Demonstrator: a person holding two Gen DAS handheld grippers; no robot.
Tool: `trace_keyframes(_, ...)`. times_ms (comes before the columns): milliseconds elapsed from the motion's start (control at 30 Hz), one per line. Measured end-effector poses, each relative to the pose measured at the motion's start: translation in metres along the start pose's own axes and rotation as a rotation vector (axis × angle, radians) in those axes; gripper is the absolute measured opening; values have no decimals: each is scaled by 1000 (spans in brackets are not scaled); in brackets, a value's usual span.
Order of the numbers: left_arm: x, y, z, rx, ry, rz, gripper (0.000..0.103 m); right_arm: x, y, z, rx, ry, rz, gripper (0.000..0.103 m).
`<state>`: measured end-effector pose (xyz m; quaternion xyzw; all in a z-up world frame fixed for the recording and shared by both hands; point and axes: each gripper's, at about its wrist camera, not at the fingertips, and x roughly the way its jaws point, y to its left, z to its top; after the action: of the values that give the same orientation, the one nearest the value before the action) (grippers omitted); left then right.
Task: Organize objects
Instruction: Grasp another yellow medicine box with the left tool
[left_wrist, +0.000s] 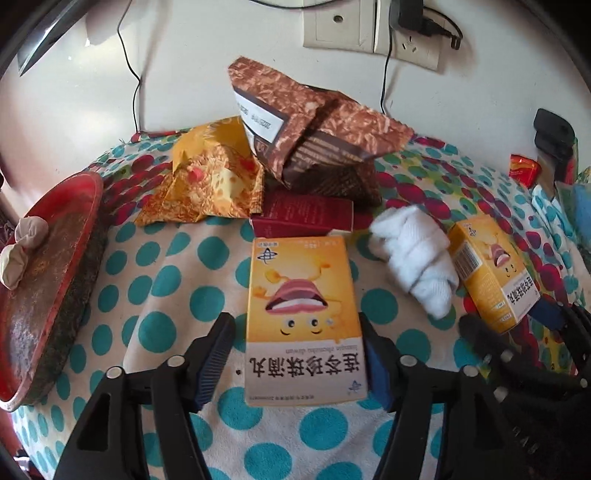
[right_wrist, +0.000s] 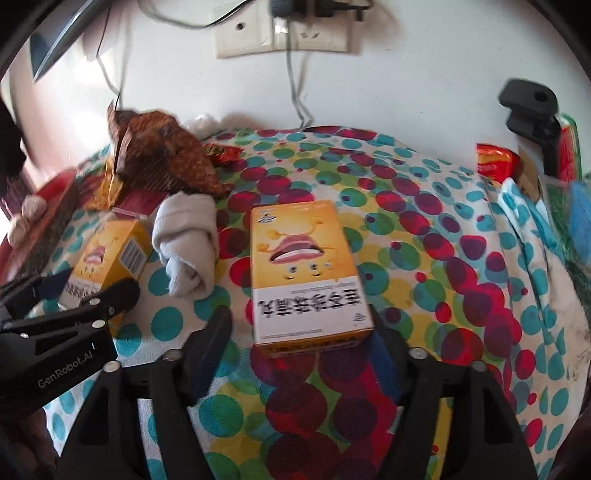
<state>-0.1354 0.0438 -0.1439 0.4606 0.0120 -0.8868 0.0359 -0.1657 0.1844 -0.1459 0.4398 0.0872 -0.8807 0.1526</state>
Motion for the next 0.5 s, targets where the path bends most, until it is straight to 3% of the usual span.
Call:
trace_keyframes(67,1,4,-1,-10,-19,1,78,0,-2,-2,8,0,5,75)
trace_keyframes(133,2,6,-1,-23,-18,-9,79,1,-2,-3,9,3,0,77)
trace_keyframes(200,2,5,-1,-19,-18,1,82,5,-3,-4,18,20,8,97)
trace_keyframes(233,3,7,-1,-26,-18,-7,83,6,-5,-5,26,23,20,100)
trace_keyframes(333,6,11,-2,-26,-19,-4,93,7,-4,-7,19,28,17,103)
trace_keyframes(500,7,13,-4,-35,-16,7,97,8,-3,-7,20,32,4,103)
